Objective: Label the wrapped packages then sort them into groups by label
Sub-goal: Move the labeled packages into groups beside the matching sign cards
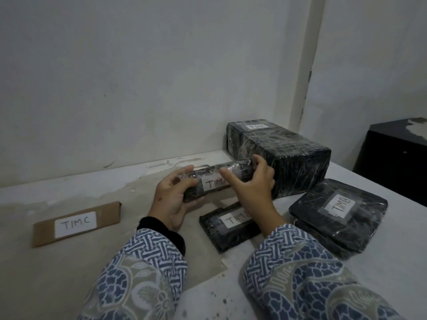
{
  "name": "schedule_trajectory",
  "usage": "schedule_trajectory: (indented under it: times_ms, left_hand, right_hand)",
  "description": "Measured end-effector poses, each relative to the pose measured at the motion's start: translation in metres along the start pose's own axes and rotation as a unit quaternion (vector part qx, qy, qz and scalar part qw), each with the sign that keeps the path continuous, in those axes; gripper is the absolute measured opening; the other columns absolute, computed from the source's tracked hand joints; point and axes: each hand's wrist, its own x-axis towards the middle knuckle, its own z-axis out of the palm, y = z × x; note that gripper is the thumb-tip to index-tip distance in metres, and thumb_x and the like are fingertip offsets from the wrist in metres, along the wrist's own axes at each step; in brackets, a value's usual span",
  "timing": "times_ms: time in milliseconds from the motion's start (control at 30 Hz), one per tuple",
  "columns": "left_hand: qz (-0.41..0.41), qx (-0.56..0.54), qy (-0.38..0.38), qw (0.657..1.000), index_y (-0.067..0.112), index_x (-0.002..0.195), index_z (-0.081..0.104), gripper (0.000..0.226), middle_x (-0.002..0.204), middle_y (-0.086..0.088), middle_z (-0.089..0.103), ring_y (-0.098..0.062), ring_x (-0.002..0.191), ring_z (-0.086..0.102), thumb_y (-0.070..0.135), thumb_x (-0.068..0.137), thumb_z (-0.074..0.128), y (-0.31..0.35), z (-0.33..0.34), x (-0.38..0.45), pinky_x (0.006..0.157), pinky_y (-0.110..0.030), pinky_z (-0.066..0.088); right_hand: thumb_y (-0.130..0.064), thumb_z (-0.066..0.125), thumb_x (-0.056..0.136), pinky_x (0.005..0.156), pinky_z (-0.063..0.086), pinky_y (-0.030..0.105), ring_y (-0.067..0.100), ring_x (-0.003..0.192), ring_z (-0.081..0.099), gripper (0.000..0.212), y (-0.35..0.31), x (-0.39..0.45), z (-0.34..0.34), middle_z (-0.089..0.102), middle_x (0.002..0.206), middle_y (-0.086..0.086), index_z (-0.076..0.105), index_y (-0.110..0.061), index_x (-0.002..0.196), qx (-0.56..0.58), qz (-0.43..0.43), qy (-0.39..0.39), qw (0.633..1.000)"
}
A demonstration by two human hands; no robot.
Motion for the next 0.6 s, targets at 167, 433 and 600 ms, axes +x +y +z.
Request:
schedule_trajectory:
  times_ms: [167, 433, 600]
  left_hand:
    - [0.018, -0.009, 0.026, 0.999, 0.018, 0.103, 0.059, 0.015, 0.091, -0.005, 0.068, -0.02, 0.081, 0.067, 0.024, 0.09, 0.058, -0.003, 0.004, -0.009, 0.06, -0.034, 0.058]
    - [0.126, 0.089, 0.065, 0.986, 0.019, 0.092, 0.052, 0.038, 0.092, -0.009, 0.067, -0.021, 0.079, 0.07, 0.022, 0.068, 0.081, -0.013, 0.008, -0.014, 0.056, -0.03, 0.055]
    - [0.111, 0.077, 0.071, 0.988, 0.02, 0.098, 0.054, 0.035, 0.096, -0.006, 0.07, -0.019, 0.081, 0.071, 0.023, 0.073, 0.078, -0.014, 0.01, -0.015, 0.055, -0.027, 0.054]
  right_hand:
    - [-0.049, 0.076, 0.067, 0.093, 0.03, 0.024, 0.02, 0.12, 0.03, 0.075, -0.002, -0.004, 0.004, 0.024, 0.122, 0.0, 0.034, -0.019, 0.122, 0.015, 0.015, -0.004, 1.0]
    - [-0.047, 0.079, 0.063, 0.076, 0.035, 0.024, 0.013, 0.096, 0.046, 0.074, -0.007, -0.017, 0.012, 0.045, 0.109, 0.0, 0.031, -0.017, 0.112, 0.024, -0.02, 0.06, 0.998]
    - [-0.045, 0.073, 0.073, 0.067, 0.047, 0.03, 0.016, 0.079, 0.057, 0.057, -0.008, -0.015, 0.011, 0.055, 0.092, -0.001, 0.035, -0.018, 0.105, 0.045, -0.006, 0.087, 0.995]
